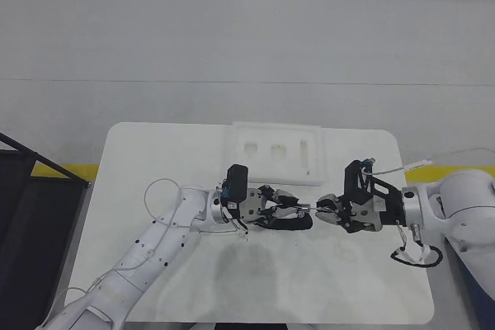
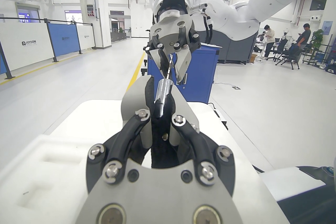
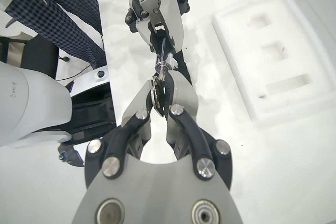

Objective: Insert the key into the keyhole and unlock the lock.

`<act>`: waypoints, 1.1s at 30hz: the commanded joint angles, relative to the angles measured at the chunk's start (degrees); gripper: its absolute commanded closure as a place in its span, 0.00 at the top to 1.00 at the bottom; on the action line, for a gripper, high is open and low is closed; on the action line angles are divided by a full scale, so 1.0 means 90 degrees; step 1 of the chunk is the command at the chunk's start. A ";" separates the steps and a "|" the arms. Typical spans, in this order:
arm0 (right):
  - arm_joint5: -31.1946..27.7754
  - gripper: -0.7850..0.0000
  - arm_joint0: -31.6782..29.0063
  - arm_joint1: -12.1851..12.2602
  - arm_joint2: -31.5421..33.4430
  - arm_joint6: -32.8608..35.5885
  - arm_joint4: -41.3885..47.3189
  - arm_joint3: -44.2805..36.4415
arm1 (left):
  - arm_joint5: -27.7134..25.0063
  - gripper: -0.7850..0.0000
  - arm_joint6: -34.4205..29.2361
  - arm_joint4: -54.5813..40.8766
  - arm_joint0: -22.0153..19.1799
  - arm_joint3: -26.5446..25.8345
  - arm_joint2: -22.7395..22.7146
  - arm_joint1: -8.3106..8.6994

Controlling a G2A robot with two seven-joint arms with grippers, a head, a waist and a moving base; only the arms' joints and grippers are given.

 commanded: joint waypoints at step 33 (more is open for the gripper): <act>0.2255 1.00 -0.0487 0.0007 0.0450 0.0200 0.1280 0.0271 | 0.0276 0.00 0.0009 0.0619 0.0188 0.0351 0.0000 0.0141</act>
